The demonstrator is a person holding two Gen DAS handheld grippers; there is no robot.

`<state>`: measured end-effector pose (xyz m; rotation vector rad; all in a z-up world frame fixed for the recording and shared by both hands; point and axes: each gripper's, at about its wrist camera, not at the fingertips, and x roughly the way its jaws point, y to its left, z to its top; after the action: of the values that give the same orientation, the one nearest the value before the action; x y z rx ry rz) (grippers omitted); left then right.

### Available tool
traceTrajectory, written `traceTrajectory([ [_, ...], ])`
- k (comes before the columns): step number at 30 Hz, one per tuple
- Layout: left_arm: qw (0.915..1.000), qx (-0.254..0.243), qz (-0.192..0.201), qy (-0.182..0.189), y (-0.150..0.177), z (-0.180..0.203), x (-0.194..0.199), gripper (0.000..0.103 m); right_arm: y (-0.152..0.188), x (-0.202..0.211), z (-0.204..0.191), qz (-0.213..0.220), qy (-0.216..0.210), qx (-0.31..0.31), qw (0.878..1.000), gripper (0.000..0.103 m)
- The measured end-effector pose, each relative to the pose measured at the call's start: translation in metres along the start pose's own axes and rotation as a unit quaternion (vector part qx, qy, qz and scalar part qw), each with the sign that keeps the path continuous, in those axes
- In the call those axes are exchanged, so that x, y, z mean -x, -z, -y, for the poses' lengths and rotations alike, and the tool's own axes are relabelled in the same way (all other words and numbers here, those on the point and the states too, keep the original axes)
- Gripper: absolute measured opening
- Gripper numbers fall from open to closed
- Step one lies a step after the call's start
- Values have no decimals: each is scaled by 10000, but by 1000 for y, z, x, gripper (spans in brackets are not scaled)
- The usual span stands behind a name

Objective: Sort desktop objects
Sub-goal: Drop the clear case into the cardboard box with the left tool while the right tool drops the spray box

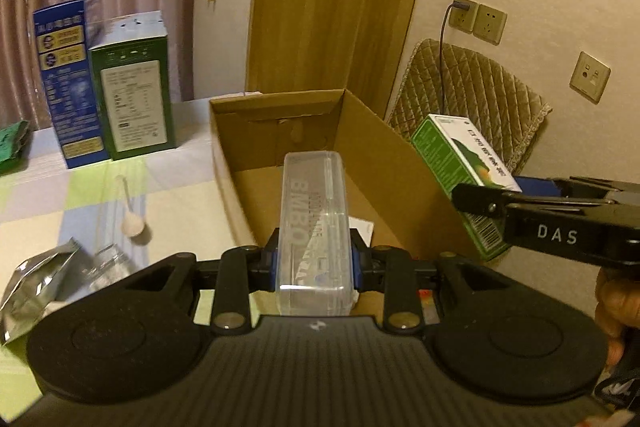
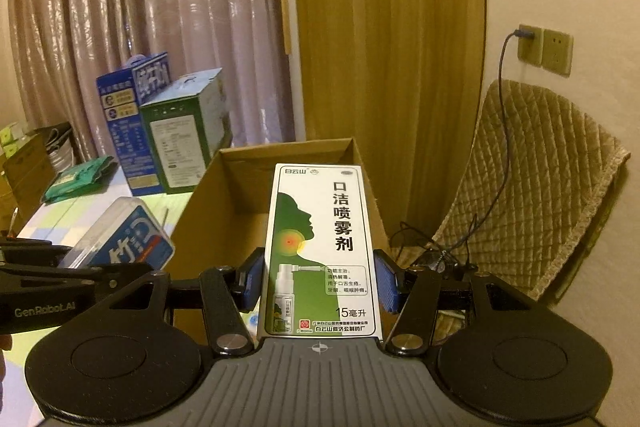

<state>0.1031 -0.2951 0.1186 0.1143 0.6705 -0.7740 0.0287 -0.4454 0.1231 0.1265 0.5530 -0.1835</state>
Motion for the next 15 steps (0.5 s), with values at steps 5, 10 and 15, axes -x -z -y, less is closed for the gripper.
traceTrajectory([
  [5, 10000, 60, -48, 47, -5, -3, -28, 27, -4, -22, 7, -79, -9, -27, 10000, 52],
  [10, 9998, 181, -28, 16, -5, -15, -37, 48, -1, -35, 11, -180, -58, -89, 9998, 52],
  [15, 9996, 271, -30, -50, 0, -28, -31, 48, 4, -41, 10, -286, -103, -89, 9995, 52],
])
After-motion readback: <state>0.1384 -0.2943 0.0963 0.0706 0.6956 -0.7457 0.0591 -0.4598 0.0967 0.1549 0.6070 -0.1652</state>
